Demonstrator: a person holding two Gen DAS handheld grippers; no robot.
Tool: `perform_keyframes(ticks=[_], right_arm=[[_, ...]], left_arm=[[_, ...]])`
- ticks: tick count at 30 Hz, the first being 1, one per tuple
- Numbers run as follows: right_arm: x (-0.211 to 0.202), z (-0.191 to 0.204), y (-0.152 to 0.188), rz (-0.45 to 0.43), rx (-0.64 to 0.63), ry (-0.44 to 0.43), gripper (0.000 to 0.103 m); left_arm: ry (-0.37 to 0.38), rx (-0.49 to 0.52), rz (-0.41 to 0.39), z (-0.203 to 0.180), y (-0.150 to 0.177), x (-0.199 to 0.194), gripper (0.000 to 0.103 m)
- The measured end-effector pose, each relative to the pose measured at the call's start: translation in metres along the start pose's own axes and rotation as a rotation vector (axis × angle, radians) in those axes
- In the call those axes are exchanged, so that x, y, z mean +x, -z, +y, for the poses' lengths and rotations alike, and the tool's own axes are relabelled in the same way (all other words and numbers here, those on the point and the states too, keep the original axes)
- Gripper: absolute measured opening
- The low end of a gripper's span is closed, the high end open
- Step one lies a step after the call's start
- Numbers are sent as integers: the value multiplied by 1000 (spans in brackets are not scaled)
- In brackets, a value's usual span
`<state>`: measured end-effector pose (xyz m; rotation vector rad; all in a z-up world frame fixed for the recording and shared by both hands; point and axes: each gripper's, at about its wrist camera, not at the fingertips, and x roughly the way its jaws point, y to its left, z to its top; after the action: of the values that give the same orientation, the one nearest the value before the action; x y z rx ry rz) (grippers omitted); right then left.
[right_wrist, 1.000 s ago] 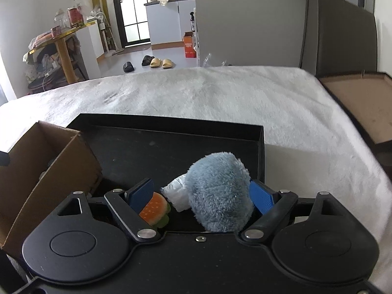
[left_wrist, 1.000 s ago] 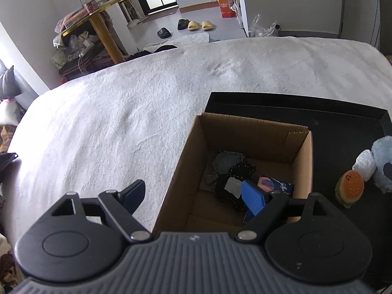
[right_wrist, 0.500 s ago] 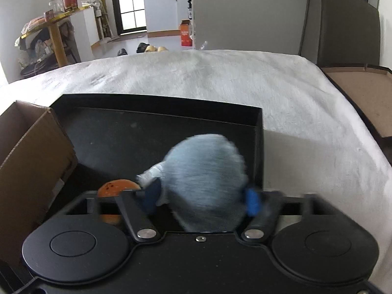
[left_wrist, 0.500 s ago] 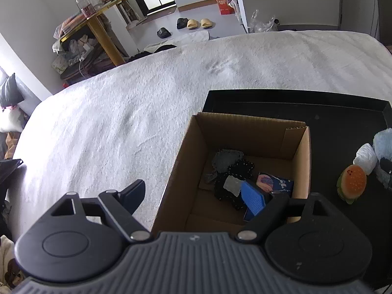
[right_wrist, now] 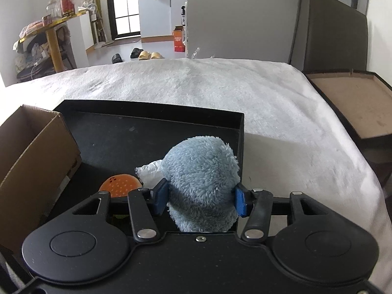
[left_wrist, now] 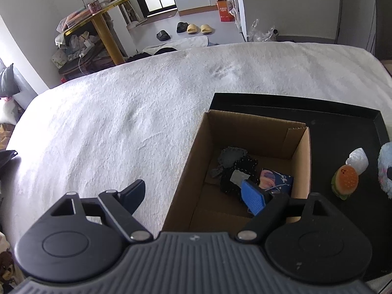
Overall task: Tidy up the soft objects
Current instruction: 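Reach the right tool to the grey-blue fluffy plush and grasp it, then lift the plush over the box with the right tool while the left tool grips the box wall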
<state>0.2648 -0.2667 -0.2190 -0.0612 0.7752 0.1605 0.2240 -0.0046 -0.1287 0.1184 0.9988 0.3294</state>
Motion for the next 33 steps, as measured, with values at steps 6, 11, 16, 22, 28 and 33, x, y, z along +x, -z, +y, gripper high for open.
perform_keyframes(ticks=[6, 11, 16, 22, 28, 33], right_arm=[[-16, 5, -2, -4, 5, 10, 51], [-33, 12, -8, -16, 12, 11, 51], [-46, 24, -15, -33, 22, 4, 51], [-62, 46, -26, -61, 24, -21, 51], [-75, 69, -36, -84, 3, -40, 51], [-84, 89, -41, -92, -25, -47, 51]], left_arm=[[35, -28, -1, 14, 3, -6, 84], [83, -35, -14, 24, 1, -18, 84], [116, -27, -43, 37, -3, -34, 84], [144, -39, -60, 56, -5, -45, 84], [173, -59, -64, 71, 4, -46, 84], [204, -96, -59, 85, 14, -38, 84]])
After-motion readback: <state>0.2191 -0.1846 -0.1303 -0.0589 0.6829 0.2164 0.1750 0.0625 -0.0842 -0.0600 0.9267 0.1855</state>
